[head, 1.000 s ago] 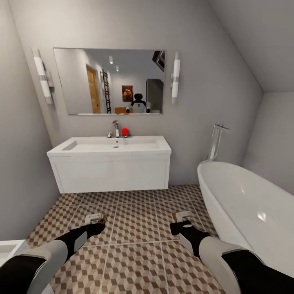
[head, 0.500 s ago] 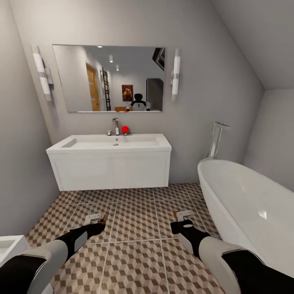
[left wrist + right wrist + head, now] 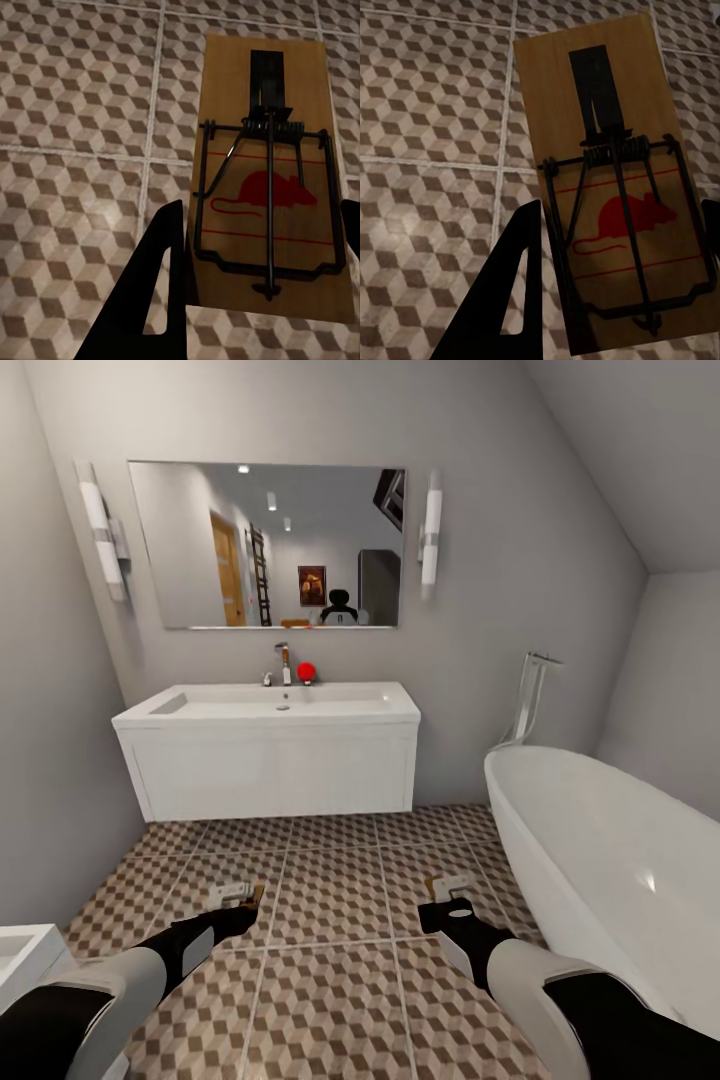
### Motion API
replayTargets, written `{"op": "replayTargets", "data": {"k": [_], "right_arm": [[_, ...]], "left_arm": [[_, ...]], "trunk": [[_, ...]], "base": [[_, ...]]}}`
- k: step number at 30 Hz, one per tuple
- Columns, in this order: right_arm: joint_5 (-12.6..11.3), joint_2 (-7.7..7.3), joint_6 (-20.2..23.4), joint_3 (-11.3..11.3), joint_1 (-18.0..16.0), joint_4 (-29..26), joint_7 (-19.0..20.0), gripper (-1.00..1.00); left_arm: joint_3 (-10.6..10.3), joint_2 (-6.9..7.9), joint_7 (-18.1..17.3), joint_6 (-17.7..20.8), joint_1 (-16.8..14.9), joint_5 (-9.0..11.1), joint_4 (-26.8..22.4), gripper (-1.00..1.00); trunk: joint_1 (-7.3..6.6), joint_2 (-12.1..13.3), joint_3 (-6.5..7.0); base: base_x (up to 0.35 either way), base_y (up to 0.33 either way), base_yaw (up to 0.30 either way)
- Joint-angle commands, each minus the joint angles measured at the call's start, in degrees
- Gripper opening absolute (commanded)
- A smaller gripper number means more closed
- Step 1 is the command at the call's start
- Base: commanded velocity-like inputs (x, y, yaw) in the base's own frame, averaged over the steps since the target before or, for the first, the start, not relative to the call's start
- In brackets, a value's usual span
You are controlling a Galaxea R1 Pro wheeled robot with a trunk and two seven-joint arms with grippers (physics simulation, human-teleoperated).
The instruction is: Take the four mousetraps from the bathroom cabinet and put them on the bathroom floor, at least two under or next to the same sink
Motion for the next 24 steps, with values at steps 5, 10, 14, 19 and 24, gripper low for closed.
{"op": "replayTargets", "data": {"k": [5, 10, 14, 19, 24], "right_arm": [[-0.12, 0.02, -0.01, 0.42, -0.09, 0.11, -0.16, -1.0], [-0.26, 0.01, -0.11, 0.42, -0.09, 0.1, -0.23, -1.0], [-0.35, 0.1, -1.32, 0.42, -0.09, 0.17, -0.71, -1.0], [-0.44, 0.24, -3.94, 0.47, -0.09, 0.27, -3.4, -1.0], [-0.29, 0.27, -4.74, 0.5, -0.09, 0.34, -4.48, -1.0]], "left_arm": [[-0.46, 0.05, -0.15, 0.27, -0.02, 0.49, -0.07, -1.0], [-0.46, 0.07, -0.16, 0.2, -0.02, 0.63, -0.07, -1.0], [-0.46, 0.07, -0.16, 0.19, -0.02, 0.74, -0.07, -1.0], [-0.46, 0.07, -0.16, 0.18, -0.02, 0.75, -0.07, -1.0], [-0.46, 0.07, -0.16, 0.18, -0.02, 0.75, -0.07, -1.0]], "trunk": [[1.1, -2.05, -0.96], [2.2, -4.06, -1.86], [3.07, -5.66, -2.58], [4.17, -7.67, -3.47], [5.27, -9.67, -4.37]], "base": [[0.0, 0.0, 0.0], [0.0, 0.0, 0.0], [0.0, 0.0, 0.0], [0.0, 0.0, 0.0], [0.0, 0.0, 0.0]]}}
